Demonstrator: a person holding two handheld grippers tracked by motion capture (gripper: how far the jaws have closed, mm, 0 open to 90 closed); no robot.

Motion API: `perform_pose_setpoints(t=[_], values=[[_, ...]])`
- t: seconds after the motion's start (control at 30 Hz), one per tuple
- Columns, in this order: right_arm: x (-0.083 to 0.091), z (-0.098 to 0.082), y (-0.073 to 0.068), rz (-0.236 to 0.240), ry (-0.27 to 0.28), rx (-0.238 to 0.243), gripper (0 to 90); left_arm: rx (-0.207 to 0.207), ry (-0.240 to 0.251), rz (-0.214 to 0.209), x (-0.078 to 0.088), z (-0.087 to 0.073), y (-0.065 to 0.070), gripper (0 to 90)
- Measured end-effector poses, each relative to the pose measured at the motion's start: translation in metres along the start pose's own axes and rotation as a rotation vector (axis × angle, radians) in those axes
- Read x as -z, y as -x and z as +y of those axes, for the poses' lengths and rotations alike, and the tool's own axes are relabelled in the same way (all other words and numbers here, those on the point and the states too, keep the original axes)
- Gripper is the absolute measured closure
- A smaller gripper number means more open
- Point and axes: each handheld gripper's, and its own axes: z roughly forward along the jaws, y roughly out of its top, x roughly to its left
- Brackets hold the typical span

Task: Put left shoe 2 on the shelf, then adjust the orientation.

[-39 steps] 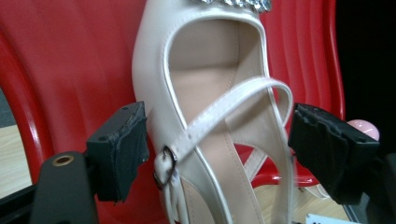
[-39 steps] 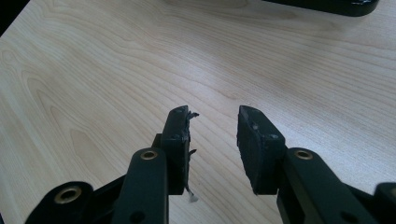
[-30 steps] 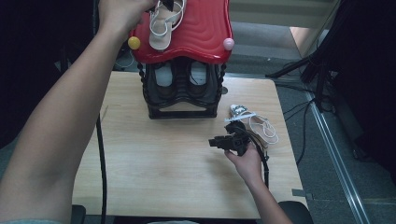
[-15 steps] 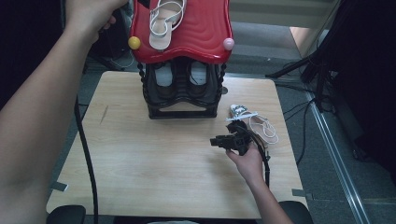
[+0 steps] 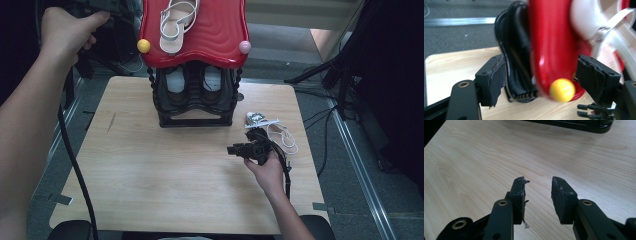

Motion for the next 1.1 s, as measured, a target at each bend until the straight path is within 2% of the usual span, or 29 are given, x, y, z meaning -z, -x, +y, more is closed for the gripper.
perform_pose_setpoints(t=[0.1,0.13,0.23,0.37,0.5,0.57,0.8,0.87,1.1], values=[[0.001,0.000,0.001,-0.002,0.007,0.000,64.3,0.012,0.000,-0.010,-0.001,-0.010,-0.012,24.9],[0.001,0.000,0.001,-0.002,0.007,-0.002,64.2,0.012,0.000,-0.010,-0.001,-0.010,-0.012,24.9],[0.002,0.001,0.004,0.000,0.012,0.003,63.5,0.011,-0.004,-0.003,-0.007,-0.024,-0.024,24.9],[0.003,0.001,0.006,0.000,0.021,0.009,63.3,0.024,-0.004,-0.022,-0.016,-0.038,-0.036,24.9],[0.003,0.001,0.009,-0.007,0.024,0.003,63.0,0.038,-0.011,-0.020,-0.027,-0.050,-0.047,25.3],[0.004,0.002,0.011,-0.006,0.030,0.002,62.5,0.048,-0.003,-0.019,-0.031,-0.055,-0.051,28.6],[0.006,0.003,0.016,-0.013,0.036,-0.006,61.8,0.045,-0.019,-0.028,-0.049,-0.073,-0.056,28.9],[0.007,0.003,0.018,-0.015,0.035,-0.010,61.8,0.061,-0.018,-0.027,-0.055,-0.079,-0.056,28.9],[0.012,0.003,0.025,-0.026,0.051,-0.021,62.8,0.052,-0.029,-0.030,-0.068,-0.096,-0.061,30.1]])
